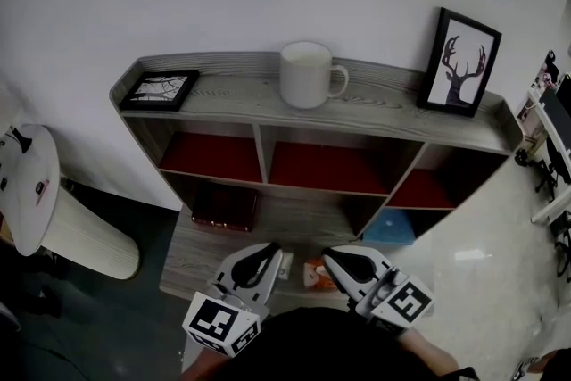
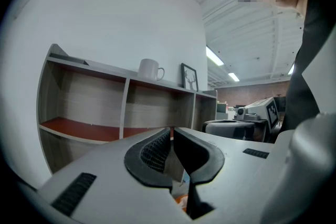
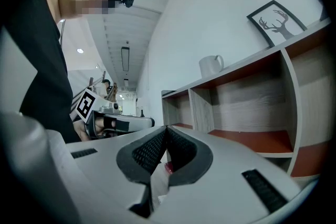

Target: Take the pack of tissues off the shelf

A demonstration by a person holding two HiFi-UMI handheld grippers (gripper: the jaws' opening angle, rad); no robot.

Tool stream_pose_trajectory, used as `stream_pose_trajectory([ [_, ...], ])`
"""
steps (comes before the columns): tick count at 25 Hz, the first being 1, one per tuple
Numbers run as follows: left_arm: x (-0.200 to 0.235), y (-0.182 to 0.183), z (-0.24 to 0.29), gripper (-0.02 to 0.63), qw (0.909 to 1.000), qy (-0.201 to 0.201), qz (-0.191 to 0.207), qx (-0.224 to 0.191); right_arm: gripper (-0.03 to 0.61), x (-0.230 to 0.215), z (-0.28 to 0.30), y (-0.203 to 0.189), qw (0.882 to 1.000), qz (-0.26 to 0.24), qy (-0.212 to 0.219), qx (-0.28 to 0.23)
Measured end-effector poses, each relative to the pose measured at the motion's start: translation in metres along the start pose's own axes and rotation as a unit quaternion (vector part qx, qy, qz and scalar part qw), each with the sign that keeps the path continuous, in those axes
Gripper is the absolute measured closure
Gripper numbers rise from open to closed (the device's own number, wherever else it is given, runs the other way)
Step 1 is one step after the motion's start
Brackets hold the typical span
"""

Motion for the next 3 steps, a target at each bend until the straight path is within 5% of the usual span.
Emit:
stream_pose_trajectory([
  [3, -0.0005, -0.0014, -0.0018, 0.584, 1.0, 0.001, 0.0, 0.001, 0.561, 0.0014, -0.0001, -0.0022, 1.0, 0.003, 0.001, 0.002],
])
Point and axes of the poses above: the fingertips, and each gripper's own axes: z forward along the fingers, x to its left, y out of its top, the point moved 6 cm from there along -z, backward along the fingers, and after that the axes turned 1 degree about -x, right-handed, at the moved point
